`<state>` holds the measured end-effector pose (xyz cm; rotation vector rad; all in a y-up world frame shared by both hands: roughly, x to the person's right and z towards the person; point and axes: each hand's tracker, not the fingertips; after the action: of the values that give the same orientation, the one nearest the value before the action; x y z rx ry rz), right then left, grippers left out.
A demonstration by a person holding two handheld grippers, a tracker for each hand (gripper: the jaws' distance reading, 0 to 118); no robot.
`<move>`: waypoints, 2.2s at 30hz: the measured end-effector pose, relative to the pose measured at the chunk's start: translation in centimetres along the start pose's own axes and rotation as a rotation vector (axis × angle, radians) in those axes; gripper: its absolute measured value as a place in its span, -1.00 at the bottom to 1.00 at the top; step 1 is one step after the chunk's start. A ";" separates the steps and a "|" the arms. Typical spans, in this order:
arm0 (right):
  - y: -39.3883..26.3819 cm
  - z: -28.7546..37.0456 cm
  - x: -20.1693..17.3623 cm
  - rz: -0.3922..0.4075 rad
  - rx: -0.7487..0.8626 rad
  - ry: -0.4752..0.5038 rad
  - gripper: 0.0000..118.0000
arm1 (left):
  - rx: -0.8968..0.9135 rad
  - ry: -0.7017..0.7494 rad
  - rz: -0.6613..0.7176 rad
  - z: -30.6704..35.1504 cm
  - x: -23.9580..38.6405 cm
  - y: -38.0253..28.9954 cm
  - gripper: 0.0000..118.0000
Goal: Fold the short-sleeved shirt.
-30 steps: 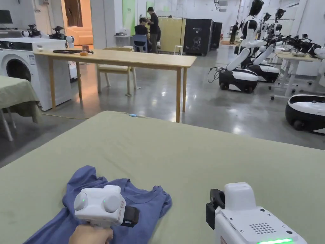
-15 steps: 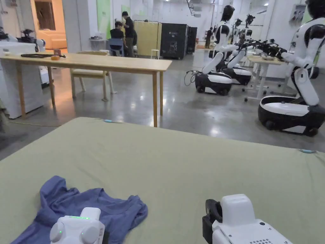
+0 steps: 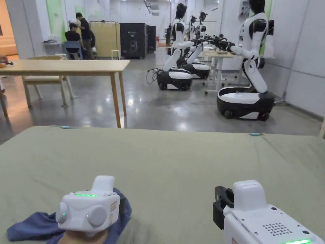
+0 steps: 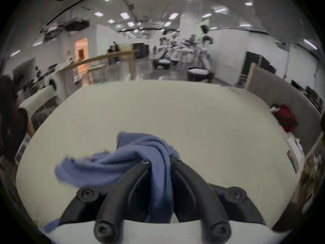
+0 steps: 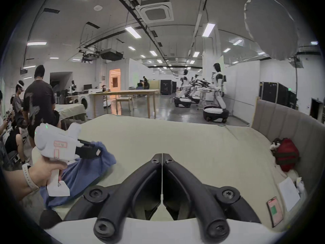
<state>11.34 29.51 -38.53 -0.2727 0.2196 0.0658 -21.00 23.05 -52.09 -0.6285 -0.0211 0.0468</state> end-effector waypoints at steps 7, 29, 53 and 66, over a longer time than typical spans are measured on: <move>-0.7 4.1 9.0 -0.005 -0.004 -0.180 -0.97 | 0.068 -0.288 -0.153 -0.3 21.1 4.2 -0.78; -3.7 6.1 13.6 -0.001 -0.026 -0.225 -0.97 | 0.056 -0.274 -0.225 7.0 23.0 -4.9 0.92; -5.4 4.1 5.0 -0.006 -0.067 -0.121 -0.97 | -0.084 0.150 0.044 -1.0 -8.0 -7.7 0.64; -7.7 2.4 16.0 -0.066 -0.214 -0.300 -0.97 | -0.353 0.261 -0.222 -11.6 -3.0 -8.4 0.41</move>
<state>28.09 23.36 -37.89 -0.4785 -0.0962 0.0643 -23.30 9.33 -56.55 -0.9773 0.1563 -0.2594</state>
